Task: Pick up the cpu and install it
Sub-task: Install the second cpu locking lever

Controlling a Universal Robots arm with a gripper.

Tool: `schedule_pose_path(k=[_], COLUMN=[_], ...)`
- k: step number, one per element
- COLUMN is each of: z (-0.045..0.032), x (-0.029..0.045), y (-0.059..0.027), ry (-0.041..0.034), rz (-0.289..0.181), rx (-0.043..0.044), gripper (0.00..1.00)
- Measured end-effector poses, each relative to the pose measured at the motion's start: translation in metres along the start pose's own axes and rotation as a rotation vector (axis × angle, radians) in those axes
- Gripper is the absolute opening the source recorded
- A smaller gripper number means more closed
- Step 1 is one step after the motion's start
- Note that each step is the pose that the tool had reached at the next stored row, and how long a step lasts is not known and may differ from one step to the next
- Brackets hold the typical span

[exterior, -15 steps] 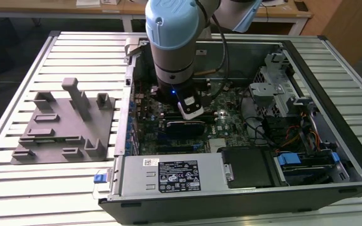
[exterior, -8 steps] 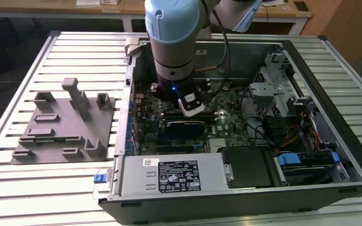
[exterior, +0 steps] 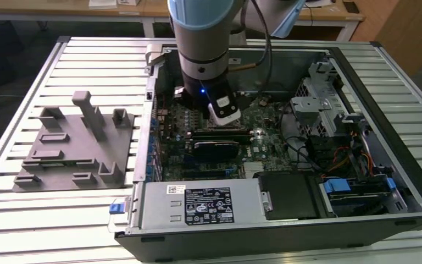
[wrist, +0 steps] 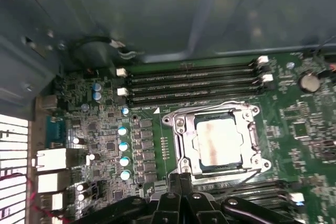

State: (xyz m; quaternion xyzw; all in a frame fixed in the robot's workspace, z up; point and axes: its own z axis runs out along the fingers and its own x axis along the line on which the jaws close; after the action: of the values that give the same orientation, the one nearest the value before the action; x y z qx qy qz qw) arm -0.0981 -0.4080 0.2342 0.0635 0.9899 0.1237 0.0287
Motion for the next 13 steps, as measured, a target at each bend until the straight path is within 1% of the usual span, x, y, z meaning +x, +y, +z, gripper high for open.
schedule_pose_path(k=[2, 4, 8, 13], z=[-0.0065, -0.0096, -0.0098, -0.0092], x=[-0.0003, -0.0013, -0.0088, -0.0180], y=[0.0016, 0.0026, 0.0037, 0.0048], ry=[0.0000, -0.0001, 0.0009, 0.0051], rz=[0.000, 0.000, 0.003, 0.007], rx=[0.0000, 0.0005, 0.0029, 0.0051], gripper=[0.11, 0.11, 0.11, 0.11])
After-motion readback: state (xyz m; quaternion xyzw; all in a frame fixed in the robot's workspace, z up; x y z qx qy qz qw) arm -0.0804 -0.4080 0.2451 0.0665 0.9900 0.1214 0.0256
